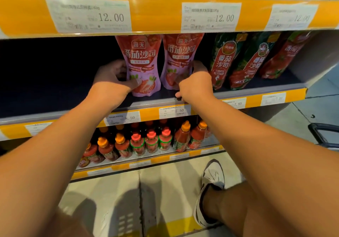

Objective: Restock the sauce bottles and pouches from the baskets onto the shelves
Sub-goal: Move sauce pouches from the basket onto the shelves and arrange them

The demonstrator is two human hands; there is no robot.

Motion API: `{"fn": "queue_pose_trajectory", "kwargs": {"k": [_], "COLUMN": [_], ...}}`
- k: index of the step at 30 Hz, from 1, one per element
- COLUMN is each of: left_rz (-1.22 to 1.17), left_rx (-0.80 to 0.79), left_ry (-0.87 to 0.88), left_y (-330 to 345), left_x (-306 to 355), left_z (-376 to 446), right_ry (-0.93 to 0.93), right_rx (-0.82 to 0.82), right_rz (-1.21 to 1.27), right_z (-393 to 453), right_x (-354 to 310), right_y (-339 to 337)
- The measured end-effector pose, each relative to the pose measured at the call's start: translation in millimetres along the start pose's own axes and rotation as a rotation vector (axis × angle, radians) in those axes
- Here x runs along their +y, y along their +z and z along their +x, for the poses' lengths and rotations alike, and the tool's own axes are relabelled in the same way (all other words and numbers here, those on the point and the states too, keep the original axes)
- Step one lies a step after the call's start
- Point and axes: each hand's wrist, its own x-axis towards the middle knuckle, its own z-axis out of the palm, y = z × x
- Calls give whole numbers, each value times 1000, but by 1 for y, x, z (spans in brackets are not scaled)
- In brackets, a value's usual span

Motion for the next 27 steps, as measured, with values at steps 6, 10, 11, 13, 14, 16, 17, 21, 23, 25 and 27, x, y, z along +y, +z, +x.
{"fn": "queue_pose_trajectory", "kwargs": {"k": [6, 10, 11, 13, 14, 16, 17, 21, 23, 25, 27], "left_rz": [12, 31, 33, 28, 6, -57, -73, -101, -120, -127, -149], "left_rx": [9, 0, 0, 5, 10, 25, 31, 22, 18, 30, 54], "left_ry": [16, 24, 32, 60, 74, 88, 88, 83, 77, 63, 56], "left_y": [6, 8, 9, 12, 15, 19, 21, 24, 25, 28, 31], "left_x": [-7, -5, -5, -7, -9, -12, -14, -16, -17, -18, -19], "left_z": [22, 42, 47, 55, 58, 66, 70, 87, 95, 101, 105], "right_ry": [-31, -41, -62, -103, -120, -158, -173, -200, -221, -218, -200], "right_rx": [12, 65, 73, 91, 101, 148, 166, 136, 144, 149, 156], "right_rz": [-95, -113, -141, -166, -150, -136, -154, -266, -304, -309, -291], "right_z": [29, 50, 55, 64, 68, 76, 80, 96, 102, 107, 112], "right_x": [-7, -13, -11, -9, -8, -7, -8, -14, -17, -18, -18], "right_y": [8, 23, 27, 35, 38, 44, 45, 52, 53, 53, 54]}}
